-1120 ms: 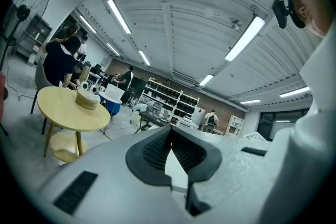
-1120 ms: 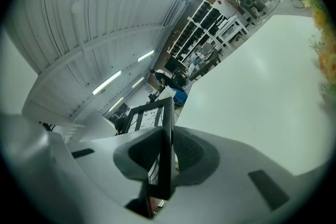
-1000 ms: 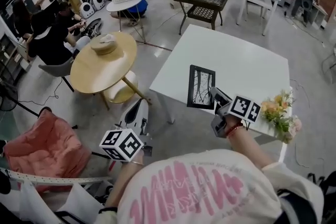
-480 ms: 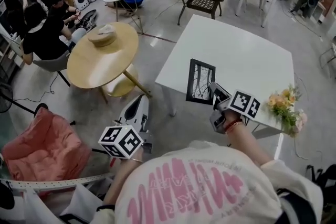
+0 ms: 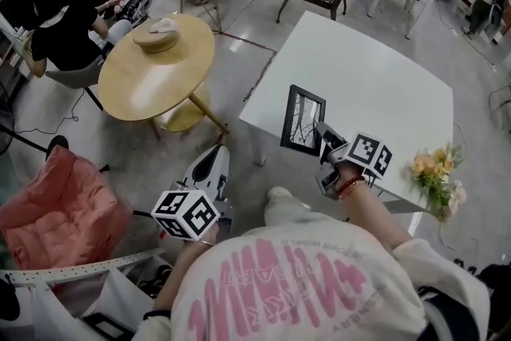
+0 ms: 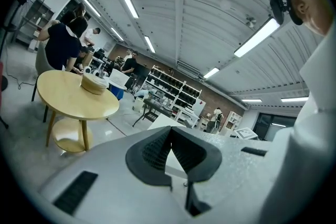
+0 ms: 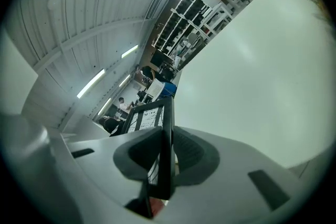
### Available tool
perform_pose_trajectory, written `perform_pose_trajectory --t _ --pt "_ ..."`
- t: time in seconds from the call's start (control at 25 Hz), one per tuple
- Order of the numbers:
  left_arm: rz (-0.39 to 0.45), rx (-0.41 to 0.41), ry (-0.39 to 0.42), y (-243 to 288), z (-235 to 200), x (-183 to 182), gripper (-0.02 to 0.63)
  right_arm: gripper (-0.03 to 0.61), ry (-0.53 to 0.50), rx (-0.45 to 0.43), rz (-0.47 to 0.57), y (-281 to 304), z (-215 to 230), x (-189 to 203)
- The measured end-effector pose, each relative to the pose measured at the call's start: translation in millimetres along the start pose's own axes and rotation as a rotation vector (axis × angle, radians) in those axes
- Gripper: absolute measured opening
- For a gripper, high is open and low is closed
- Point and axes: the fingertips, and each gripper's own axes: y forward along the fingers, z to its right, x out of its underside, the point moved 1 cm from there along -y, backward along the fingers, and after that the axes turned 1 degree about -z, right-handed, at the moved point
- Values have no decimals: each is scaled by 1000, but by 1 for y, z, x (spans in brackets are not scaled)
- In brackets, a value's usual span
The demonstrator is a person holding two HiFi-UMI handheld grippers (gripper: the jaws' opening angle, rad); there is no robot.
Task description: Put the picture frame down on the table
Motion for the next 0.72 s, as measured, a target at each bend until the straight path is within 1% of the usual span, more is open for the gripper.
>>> perform_pose_trajectory --t 0.12,0.44,0.72 --pt "5 -26 -1 10 -12 -3 3 75 -18 0 -32 24 2 -2" --pt "25 -97 -45 40 -38 -15 3 75 -61 10 -150 74 5 -6" --pt "8 -152 -88 54 -50 -8 3 75 -96 35 -205 103 17 -22"
